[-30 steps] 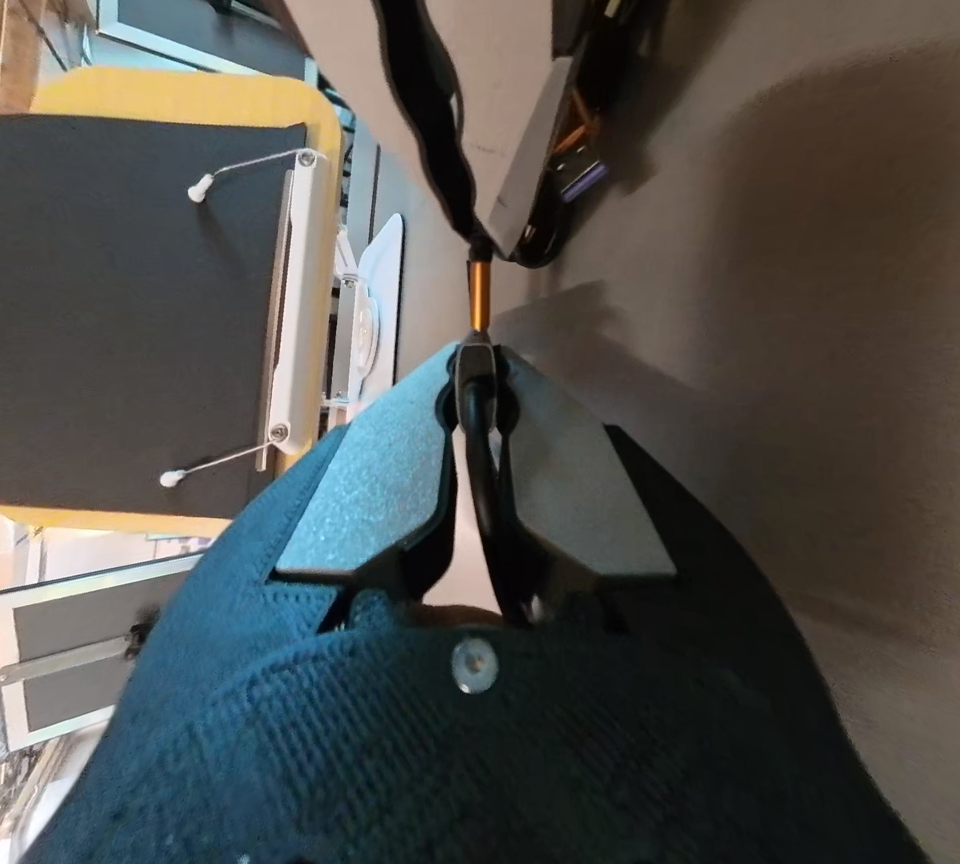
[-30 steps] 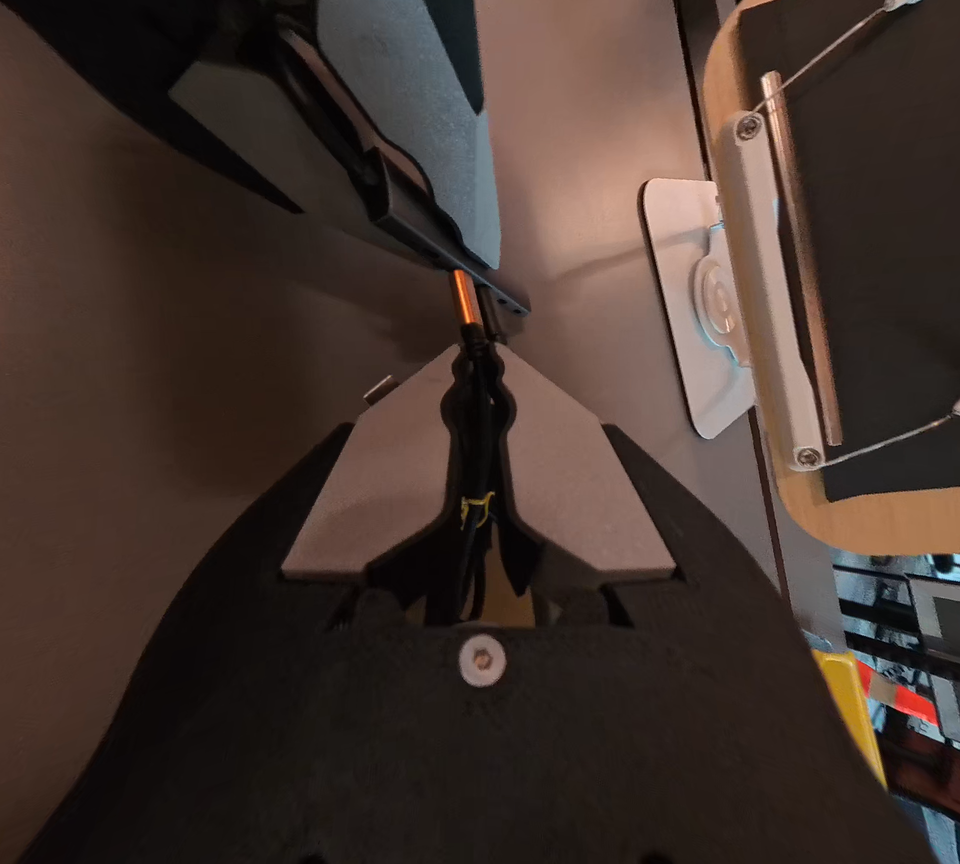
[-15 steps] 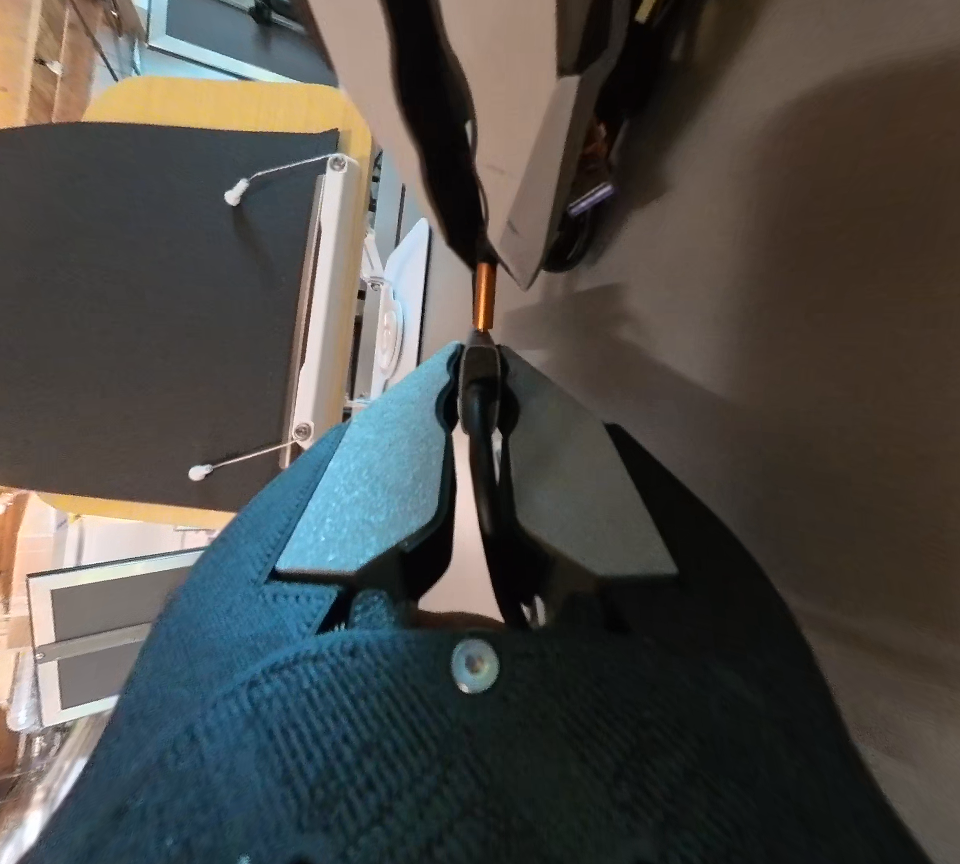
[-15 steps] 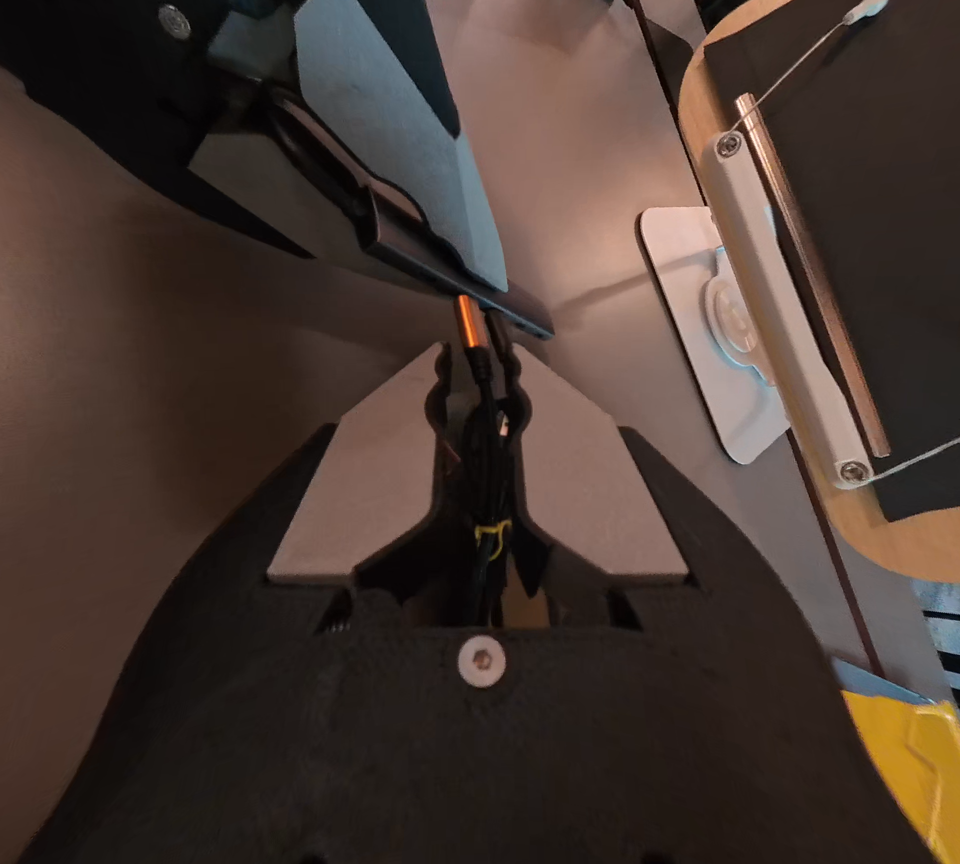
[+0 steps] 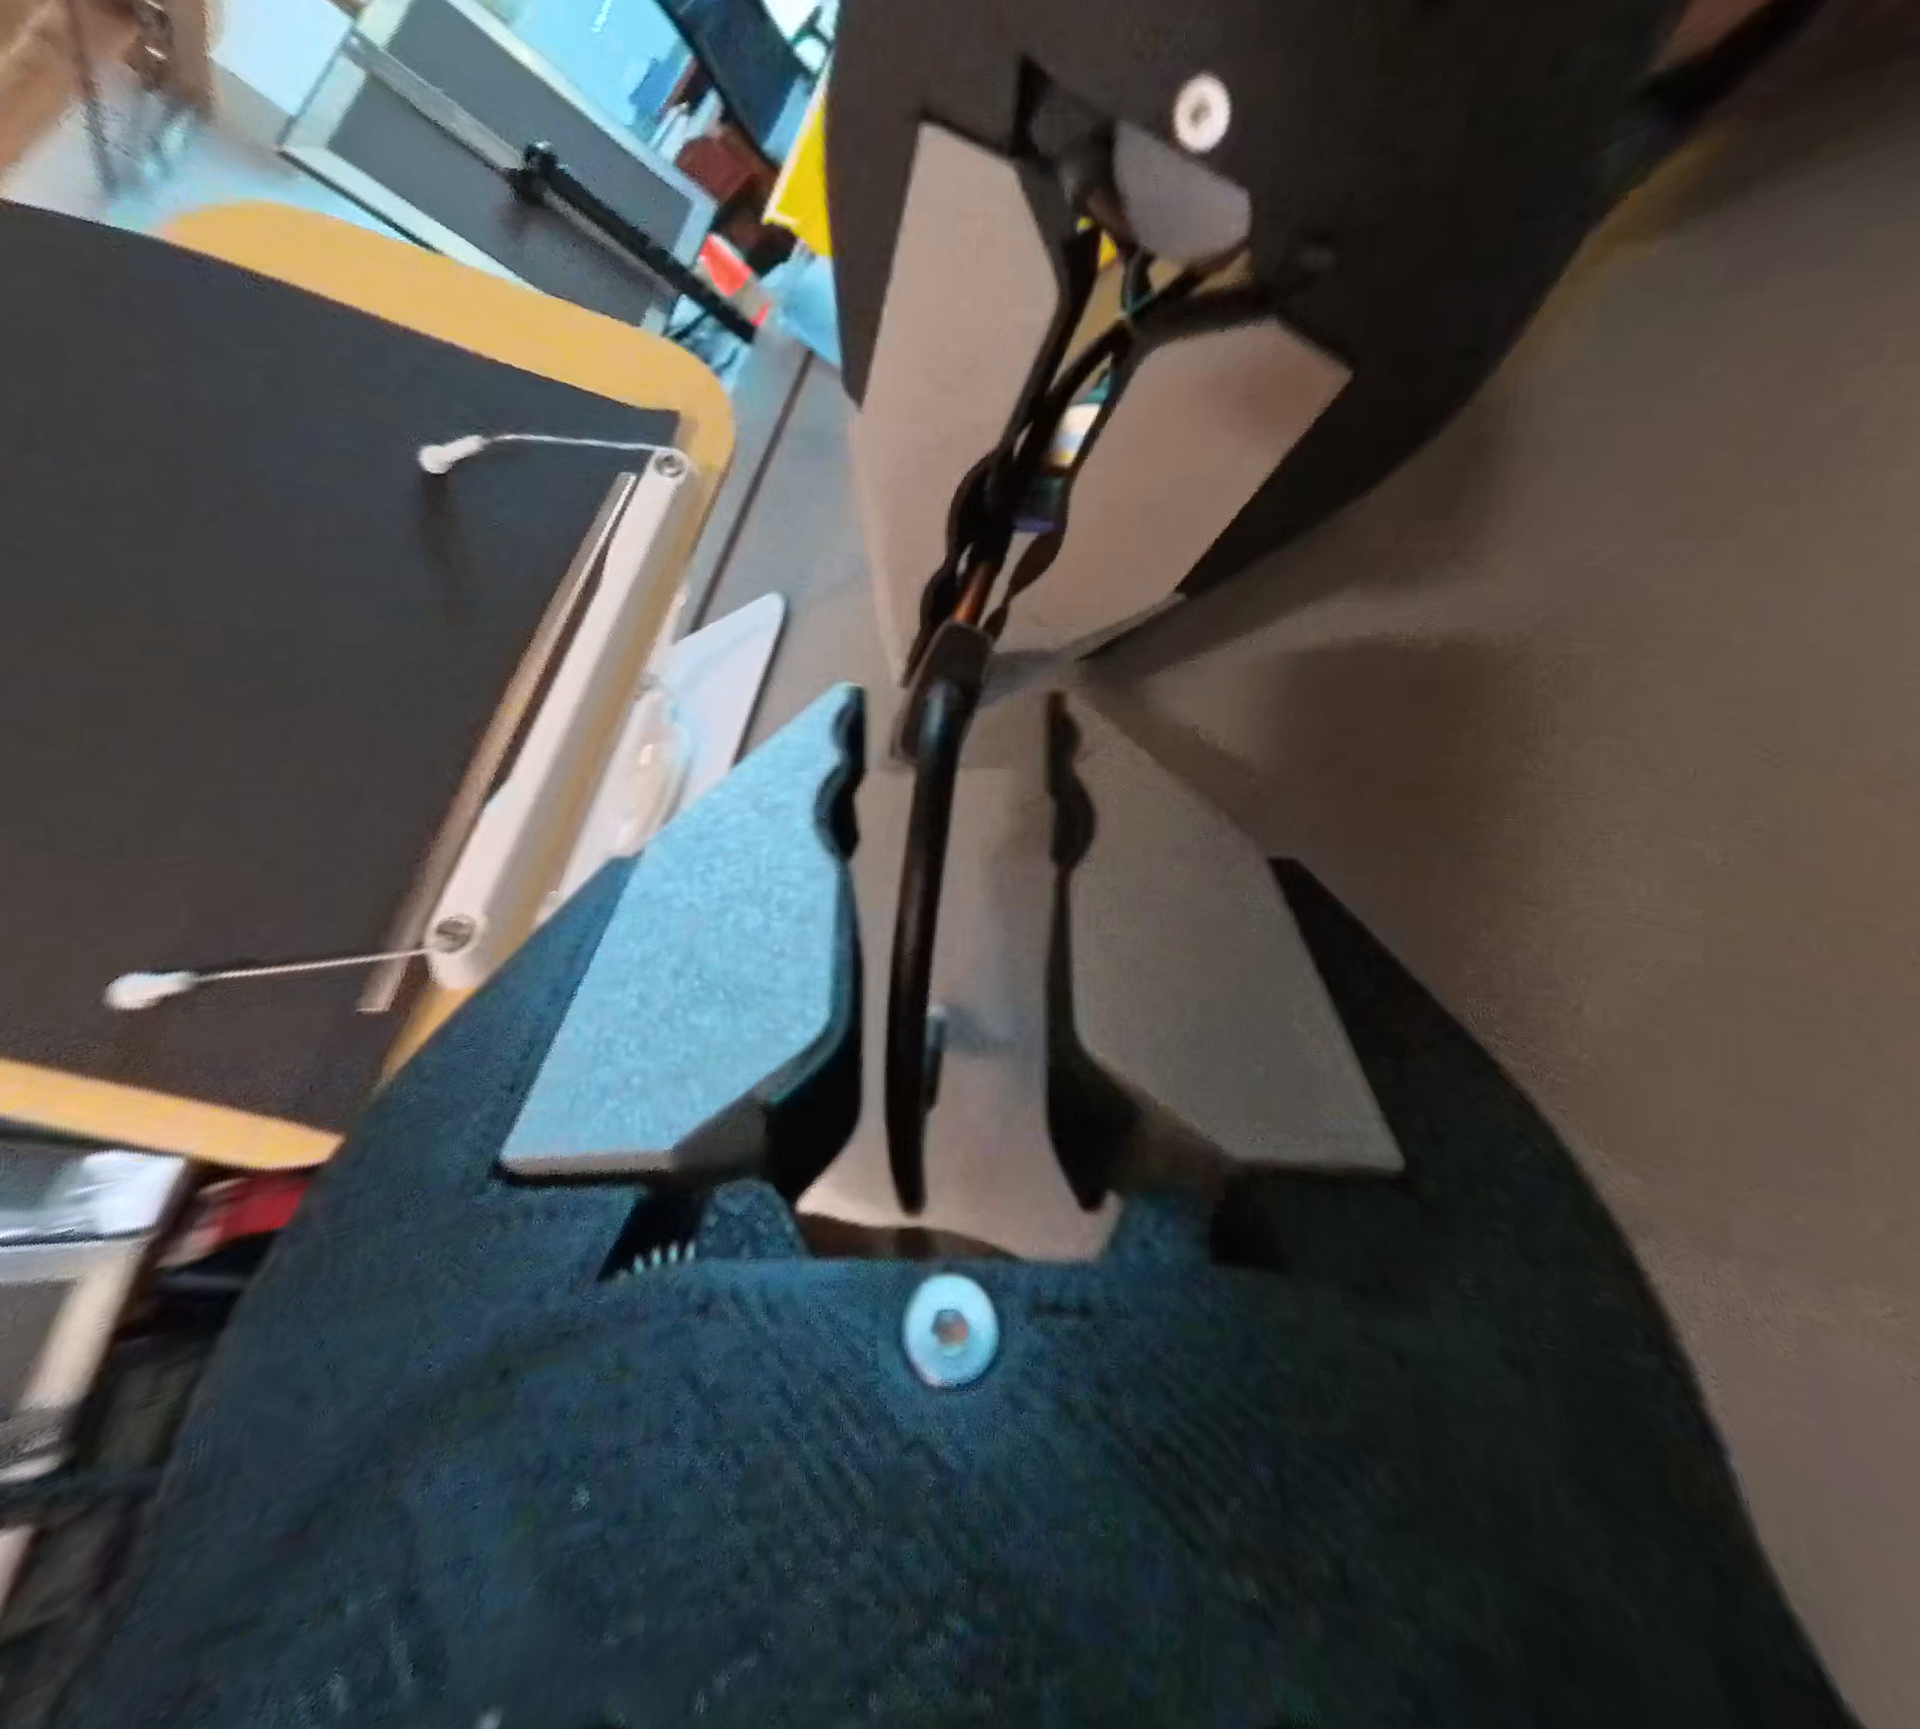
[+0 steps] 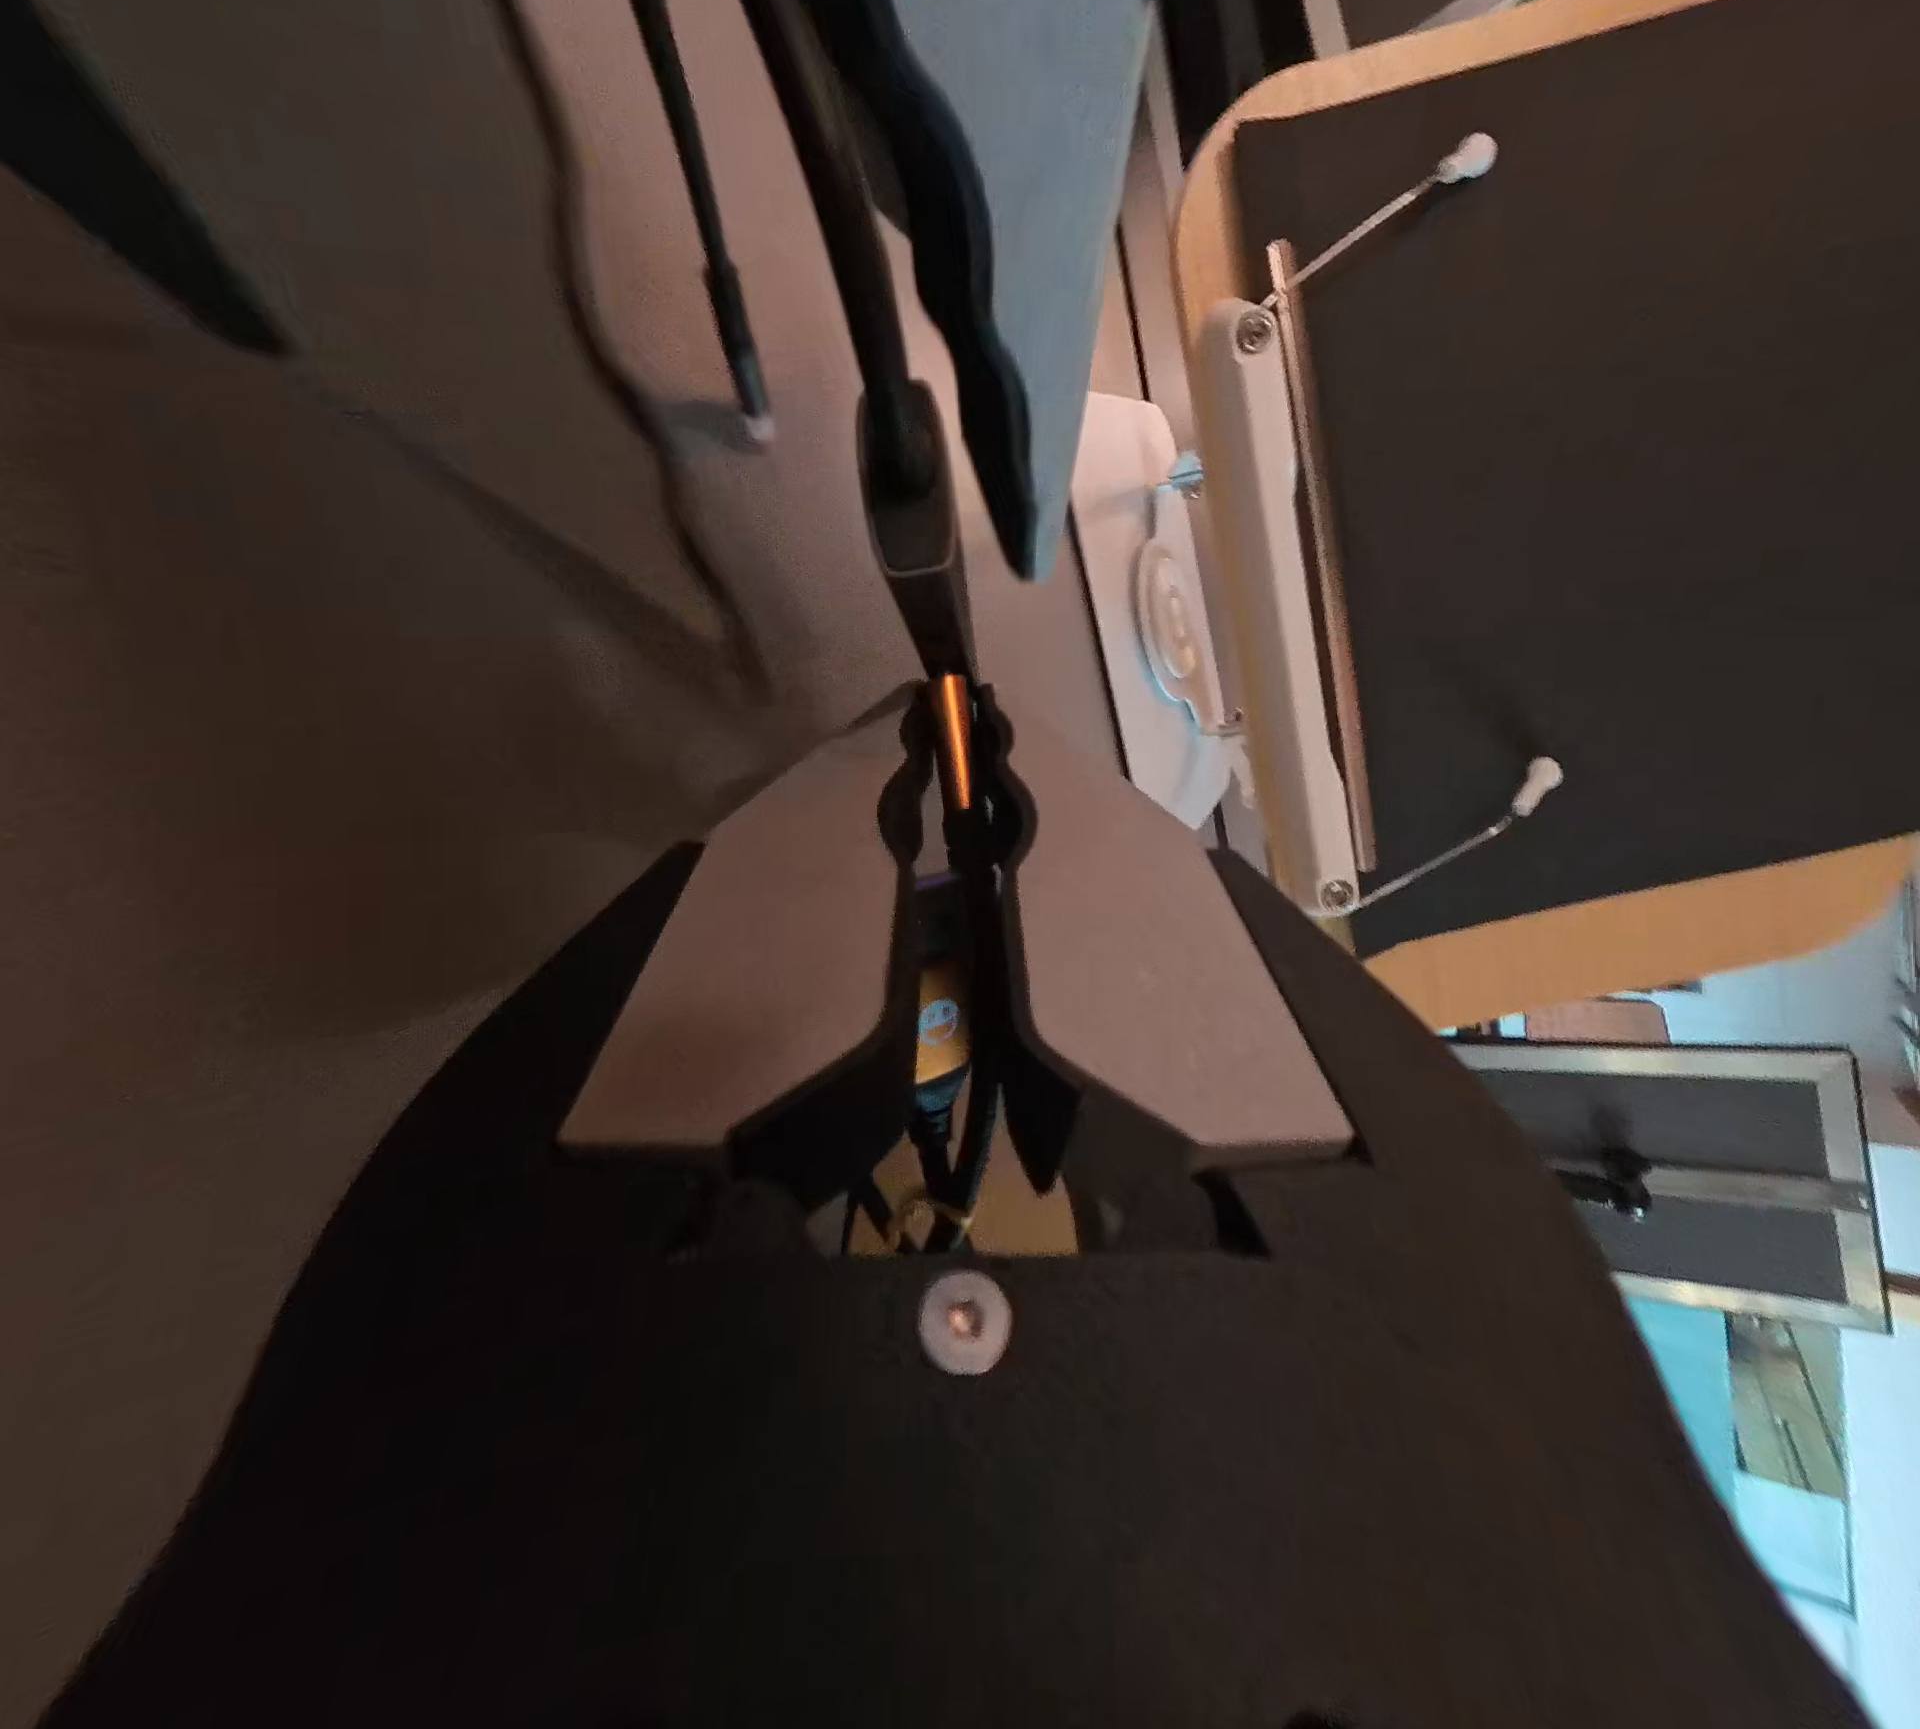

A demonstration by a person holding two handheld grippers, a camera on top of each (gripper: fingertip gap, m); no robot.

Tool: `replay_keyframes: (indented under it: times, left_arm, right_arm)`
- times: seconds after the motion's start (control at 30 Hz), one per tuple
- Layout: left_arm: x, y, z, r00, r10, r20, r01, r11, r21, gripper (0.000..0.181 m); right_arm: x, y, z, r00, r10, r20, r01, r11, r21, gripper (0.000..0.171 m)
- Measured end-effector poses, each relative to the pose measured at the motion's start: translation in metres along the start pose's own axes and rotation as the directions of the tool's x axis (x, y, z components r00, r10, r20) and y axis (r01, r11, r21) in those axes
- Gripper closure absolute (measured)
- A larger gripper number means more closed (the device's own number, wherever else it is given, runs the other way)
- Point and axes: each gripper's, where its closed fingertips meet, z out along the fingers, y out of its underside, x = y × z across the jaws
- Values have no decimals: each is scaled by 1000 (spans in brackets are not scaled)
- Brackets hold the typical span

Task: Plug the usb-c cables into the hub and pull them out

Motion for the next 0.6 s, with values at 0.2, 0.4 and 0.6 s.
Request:
replay_keyframes:
  times: [0.2, 0.4, 0.6]
  left_arm:
    - [-13, -34, -28, 923, -326, -204, 369, 900, 232, 115]
    - [-54, -35, -45, 851, -495, -177, 524, 776, 351, 125]
    - [-59, -26, -40, 852, -511, -114, 520, 799, 303, 131]
  right_arm:
    - [42, 12, -14, 969, 224, -104, -221, 974, 38, 167]
    - [98, 24, -53, 884, 442, -152, -432, 897, 94, 168]
    - [183, 22, -130, 828, 524, -200, -490, 850, 195, 168]
